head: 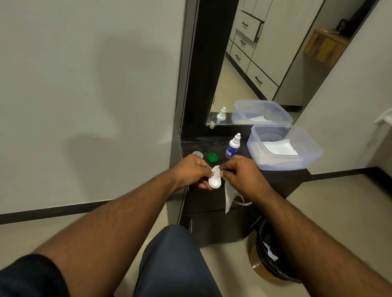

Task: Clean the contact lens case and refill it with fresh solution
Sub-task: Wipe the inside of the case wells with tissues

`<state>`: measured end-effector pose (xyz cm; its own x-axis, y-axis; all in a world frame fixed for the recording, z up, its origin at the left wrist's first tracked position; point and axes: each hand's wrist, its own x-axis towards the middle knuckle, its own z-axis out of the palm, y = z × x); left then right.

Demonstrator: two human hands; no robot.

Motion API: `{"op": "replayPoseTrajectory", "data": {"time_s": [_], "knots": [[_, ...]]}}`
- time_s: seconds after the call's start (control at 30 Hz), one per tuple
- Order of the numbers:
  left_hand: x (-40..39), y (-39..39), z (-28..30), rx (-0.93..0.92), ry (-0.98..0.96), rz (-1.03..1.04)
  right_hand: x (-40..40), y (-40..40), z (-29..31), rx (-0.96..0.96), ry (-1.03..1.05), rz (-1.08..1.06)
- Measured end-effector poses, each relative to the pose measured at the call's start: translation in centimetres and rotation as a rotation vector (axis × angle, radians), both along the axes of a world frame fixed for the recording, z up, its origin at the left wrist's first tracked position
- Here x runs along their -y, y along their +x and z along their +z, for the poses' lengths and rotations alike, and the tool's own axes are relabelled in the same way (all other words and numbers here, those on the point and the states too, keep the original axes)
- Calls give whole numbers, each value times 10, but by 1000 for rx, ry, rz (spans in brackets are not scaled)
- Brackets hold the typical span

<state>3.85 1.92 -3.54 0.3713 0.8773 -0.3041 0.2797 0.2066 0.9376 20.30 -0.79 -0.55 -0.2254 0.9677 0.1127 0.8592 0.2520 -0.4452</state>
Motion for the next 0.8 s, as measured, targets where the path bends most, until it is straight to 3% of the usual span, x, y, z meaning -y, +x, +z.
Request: {"op": "replayPoseTrajectory", "data": {"time_s": [0.23, 0.4, 0.53, 0.67, 0.73, 0.8], "knots": [[3, 0, -1, 3, 66, -9, -7, -13, -9, 162, 38, -24], [5, 3, -1, -7, 55, 39, -14, -2, 10, 185, -165, 102], [4, 4, 0, -26, 57, 30, -16, 3, 17, 514, -134, 307], [3, 3, 3, -48, 44, -52, -13, 8, 34, 994, 91, 624], [1, 1, 6, -63, 31, -92, -11, 9, 39, 1100, 175, 728], [0, 1, 7, -73, 16, -113, -10, 11, 40, 1073, 218, 744]]}}
